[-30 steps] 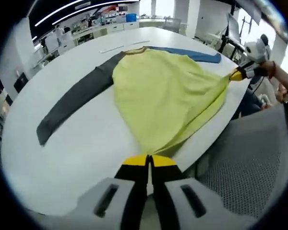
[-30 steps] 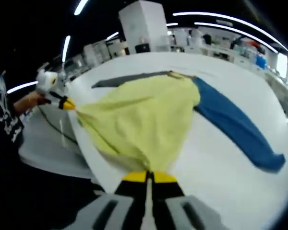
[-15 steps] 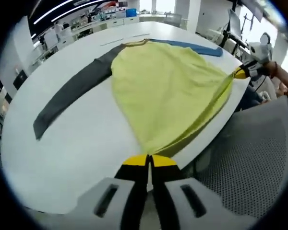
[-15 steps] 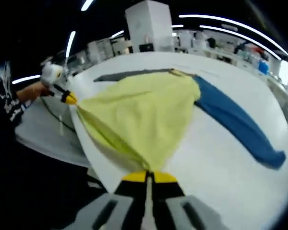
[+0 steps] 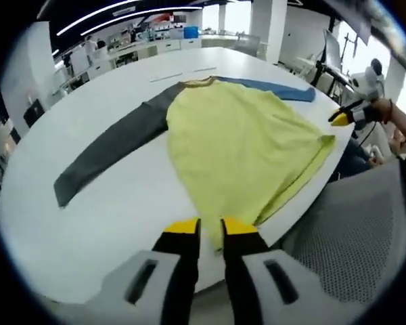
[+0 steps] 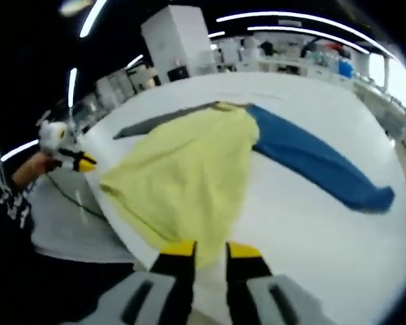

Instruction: Fold the garment on the visible template until the final outline fits inside the template.

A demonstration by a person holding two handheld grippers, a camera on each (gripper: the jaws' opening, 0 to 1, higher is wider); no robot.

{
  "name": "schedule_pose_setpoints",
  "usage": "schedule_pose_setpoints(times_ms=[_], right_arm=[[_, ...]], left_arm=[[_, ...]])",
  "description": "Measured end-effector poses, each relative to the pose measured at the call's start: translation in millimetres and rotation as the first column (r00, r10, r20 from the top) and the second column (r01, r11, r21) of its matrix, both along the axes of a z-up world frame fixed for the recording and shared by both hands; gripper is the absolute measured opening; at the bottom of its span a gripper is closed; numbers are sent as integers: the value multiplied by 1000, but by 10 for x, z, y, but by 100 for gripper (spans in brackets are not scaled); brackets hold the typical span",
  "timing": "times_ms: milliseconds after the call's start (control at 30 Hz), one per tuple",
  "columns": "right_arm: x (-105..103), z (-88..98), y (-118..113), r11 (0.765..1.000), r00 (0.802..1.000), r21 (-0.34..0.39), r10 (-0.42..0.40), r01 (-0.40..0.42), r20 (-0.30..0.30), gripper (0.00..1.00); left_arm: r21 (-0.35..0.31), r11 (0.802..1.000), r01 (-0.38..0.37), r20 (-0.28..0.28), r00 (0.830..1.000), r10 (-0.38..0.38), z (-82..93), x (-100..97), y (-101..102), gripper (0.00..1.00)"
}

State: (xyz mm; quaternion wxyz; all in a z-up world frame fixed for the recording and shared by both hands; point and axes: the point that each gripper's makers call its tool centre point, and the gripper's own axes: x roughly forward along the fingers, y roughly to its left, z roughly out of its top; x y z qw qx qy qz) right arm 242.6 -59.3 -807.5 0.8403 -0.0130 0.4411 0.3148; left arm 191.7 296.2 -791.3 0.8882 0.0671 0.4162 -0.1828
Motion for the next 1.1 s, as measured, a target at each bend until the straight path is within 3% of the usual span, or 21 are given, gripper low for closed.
schedule_pose_setpoints(times_ms=[133, 267, 433, 733, 867, 967, 1100], right_arm=[[26, -135, 25, 997, 1000, -77, -25, 24, -17, 22], [-32, -216, 72, 994, 996, -87, -69, 64, -54, 25], [-155, -323, 16, 981, 991, -171, -106, 90, -84, 26], [-309, -418, -70, 973, 981, -202, -144, 116, -132, 18], [-318, -420, -60, 971, 980, -206, -151, 122, -131, 15], [-320, -427, -79, 967, 980, -227, -149, 117, -131, 9], [-332, -425, -34, 969, 981, -218, -144, 114, -131, 3]], left_arm=[[-29, 996, -79, -10, 997, 79, -79, 118, 32, 14], [-57, 993, -105, -39, 994, 103, -211, 123, -12, 18], [6, 994, -113, -54, 992, 113, -335, 71, 27, 21], [48, 996, -79, -55, 995, 82, -375, 26, 63, 20], [52, 997, -61, -77, 995, 65, -419, -16, 16, 16], [64, 996, -66, -125, 989, 73, -480, -76, 23, 10], [57, 996, -75, -127, 988, 82, -499, -84, 30, 9]])
